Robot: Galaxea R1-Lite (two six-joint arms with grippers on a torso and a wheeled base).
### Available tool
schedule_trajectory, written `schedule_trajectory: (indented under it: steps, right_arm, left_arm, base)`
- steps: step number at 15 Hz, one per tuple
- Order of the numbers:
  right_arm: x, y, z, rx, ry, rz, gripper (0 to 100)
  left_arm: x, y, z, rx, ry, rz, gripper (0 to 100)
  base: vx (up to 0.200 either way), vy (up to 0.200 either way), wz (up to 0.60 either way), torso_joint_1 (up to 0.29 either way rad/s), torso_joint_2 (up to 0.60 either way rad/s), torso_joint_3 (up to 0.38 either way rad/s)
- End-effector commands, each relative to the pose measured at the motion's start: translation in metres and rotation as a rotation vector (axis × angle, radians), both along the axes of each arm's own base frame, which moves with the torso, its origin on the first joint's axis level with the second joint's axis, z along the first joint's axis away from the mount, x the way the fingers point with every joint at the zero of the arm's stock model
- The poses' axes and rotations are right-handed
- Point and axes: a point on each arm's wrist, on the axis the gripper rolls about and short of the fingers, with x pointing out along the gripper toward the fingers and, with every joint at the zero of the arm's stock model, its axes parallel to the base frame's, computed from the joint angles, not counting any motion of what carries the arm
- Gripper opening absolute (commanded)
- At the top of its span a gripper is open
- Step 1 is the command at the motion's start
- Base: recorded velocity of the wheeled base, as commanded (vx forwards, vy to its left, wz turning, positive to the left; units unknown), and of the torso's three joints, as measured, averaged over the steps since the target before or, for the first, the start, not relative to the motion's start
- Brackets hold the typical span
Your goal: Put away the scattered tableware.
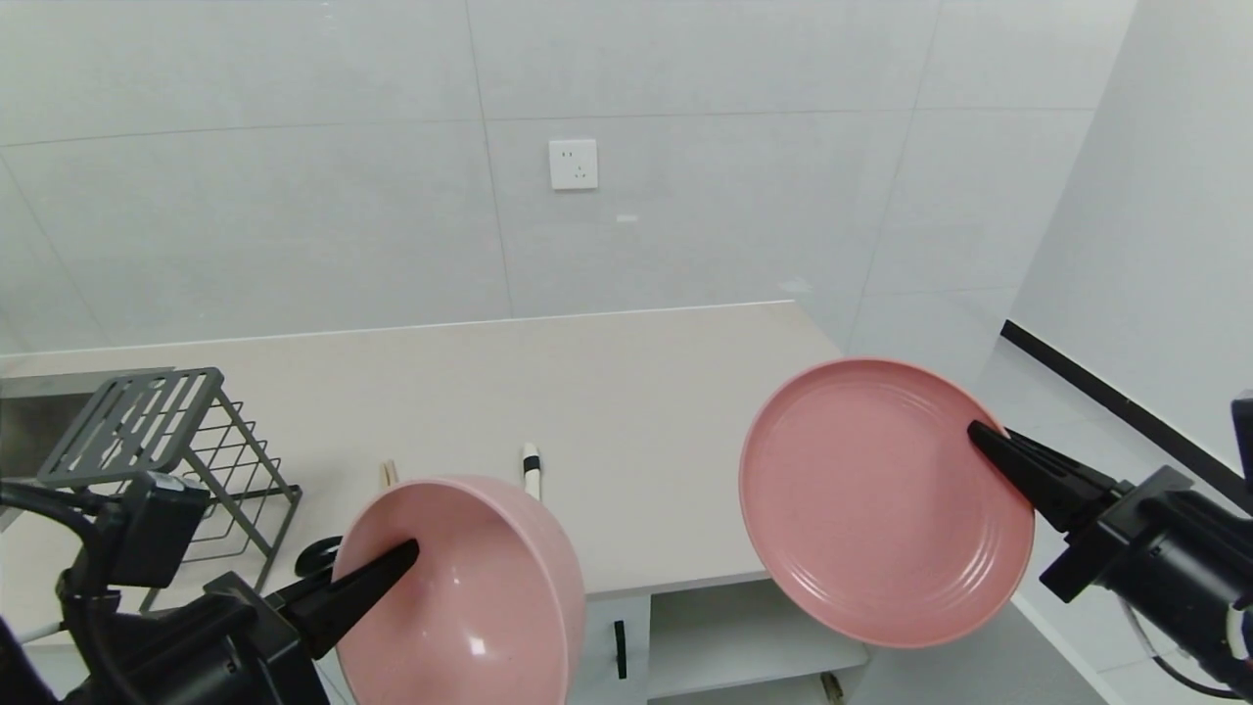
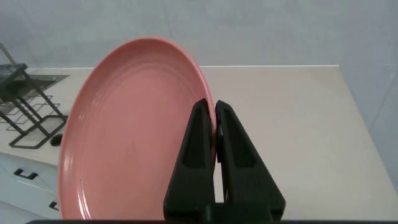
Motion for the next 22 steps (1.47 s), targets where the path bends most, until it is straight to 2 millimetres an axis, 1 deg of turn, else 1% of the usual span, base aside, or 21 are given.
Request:
schedule_trajectory:
  steps: [1,8,22]
  right_arm:
    - [0.0008,0.0004,-0.0011,-0.007,0.004,0.000,0]
    - [0.0008,0.0004,-0.0011,-0.011,0.002,-0.002,0]
    - [0.0010,0.0005,-0.0022,-0.016,0.011,-0.002,0]
  left_arm:
    - [0.0002,-0.0002,-0.0004,0.001,0.002,0.000,0]
    - [0.0007,0.0005,-0.0004,0.001,0.002,0.006,0]
    - [0.0005,0.0009,-0.0001,0.000,0.001,0.007,0]
  base:
    - [0.000,0.000,0.00,-0.168,0.33,0.168]
    - [0.000,0.000,0.00,-0.196,0.40,0.196]
    - [0.000,0.000,0.00,-0.269,0.53,0.256]
